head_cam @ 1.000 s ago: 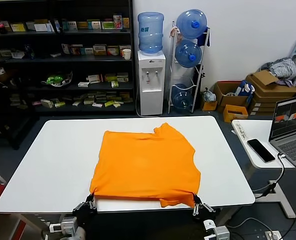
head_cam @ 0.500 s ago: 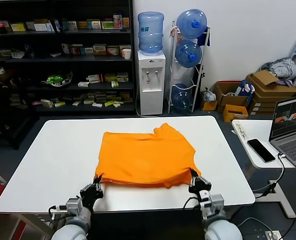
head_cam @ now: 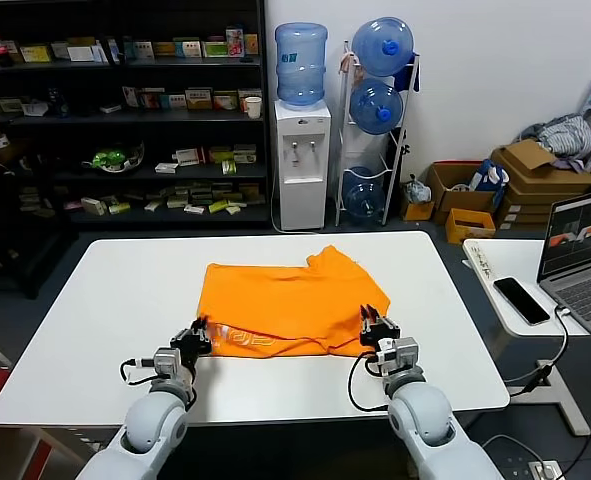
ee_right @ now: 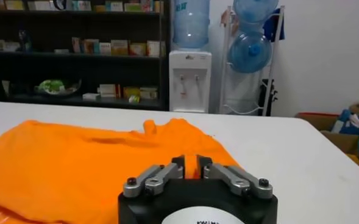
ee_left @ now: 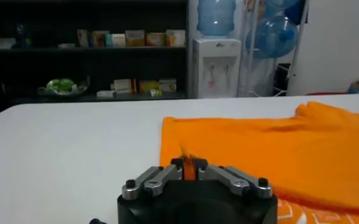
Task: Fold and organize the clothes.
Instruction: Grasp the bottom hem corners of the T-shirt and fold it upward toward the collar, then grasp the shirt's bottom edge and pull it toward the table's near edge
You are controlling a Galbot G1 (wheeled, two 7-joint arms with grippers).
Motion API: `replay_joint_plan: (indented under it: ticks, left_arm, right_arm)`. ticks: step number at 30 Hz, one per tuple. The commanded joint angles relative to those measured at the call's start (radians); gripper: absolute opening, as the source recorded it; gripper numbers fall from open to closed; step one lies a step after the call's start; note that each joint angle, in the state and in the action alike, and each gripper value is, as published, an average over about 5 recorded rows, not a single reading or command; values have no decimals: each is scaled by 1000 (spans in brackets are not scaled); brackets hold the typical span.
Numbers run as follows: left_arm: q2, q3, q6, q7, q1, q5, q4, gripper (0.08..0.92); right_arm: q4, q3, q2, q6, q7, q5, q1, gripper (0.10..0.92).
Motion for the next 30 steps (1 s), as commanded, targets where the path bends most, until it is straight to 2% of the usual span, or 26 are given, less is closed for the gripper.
replay_joint_plan:
  ticks: [1,4,7,11,15,19,27,30]
  left_arm:
    - [32,-57,-1,-9,89,75,-50,297]
    - [44,-96,-10,9,195,84,-117,383]
    - [30,-120,-53,53,262,88,-109,470]
    - [-20,-132,-121,109,267,104,-36,591]
    - [-60,-124,-129,125,233,110,3,712]
    - [-86,-116,-128,128,187,106,37,810]
    - [-104,-95,-114,121,121,102,58,823]
    - [-105,-88,-105,114,111,103,60,820]
  right_arm:
    - [57,47,-50,42,-35,-3,-60,433]
    - [112,96,-101,62,-74,-11,-172,519]
    - [118,135,-122,82,-116,-9,-258,606]
    - [96,157,-98,92,-143,0,-296,719]
    - [74,153,-62,79,-152,-1,-281,805]
    - [31,146,-36,60,-151,12,-242,821]
    - [-55,125,7,44,-142,24,-178,817]
    - [-60,124,9,40,-129,35,-175,766]
